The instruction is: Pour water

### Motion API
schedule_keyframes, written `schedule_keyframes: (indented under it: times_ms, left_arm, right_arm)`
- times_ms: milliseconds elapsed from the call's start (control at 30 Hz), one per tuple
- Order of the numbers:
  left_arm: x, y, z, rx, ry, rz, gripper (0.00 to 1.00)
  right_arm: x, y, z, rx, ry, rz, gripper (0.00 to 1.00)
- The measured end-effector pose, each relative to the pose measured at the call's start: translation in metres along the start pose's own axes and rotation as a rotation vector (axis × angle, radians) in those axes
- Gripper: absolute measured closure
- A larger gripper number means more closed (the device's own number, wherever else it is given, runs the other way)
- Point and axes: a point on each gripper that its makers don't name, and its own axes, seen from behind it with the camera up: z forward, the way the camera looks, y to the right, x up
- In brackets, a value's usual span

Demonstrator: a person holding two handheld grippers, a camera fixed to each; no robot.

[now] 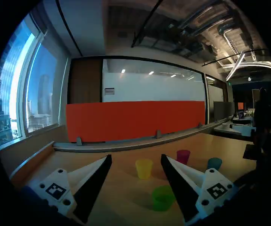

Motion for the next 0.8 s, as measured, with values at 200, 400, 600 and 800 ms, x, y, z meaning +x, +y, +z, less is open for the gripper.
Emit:
schedule_keyframes:
  times_ms: [200, 400, 600, 800]
  left_arm:
    - [0.006, 0.000, 0.001, 0.008, 0.015, -0.010, 0.03]
    - [0.011, -0.003, 0.004, 0.027, 0.027, 0.000, 0.03]
    - [0.015, -0.008, 0.004, 0.065, 0.056, -0.001, 0.03]
    - [0.007, -0.016, 0.004, 0.118, 0.064, 0.021, 0.03]
  right_arm:
    - [0.006, 0.006, -0.005, -0.032, 0.022, -0.006, 0.01]
    - [0.010, 0.017, -0.009, -0.071, 0.041, 0.006, 0.01]
    - [0.011, 0.028, -0.012, -0.097, 0.051, 0.033, 0.01]
    - [0.004, 0.036, -0.013, -0.119, 0.047, 0.048, 0.01]
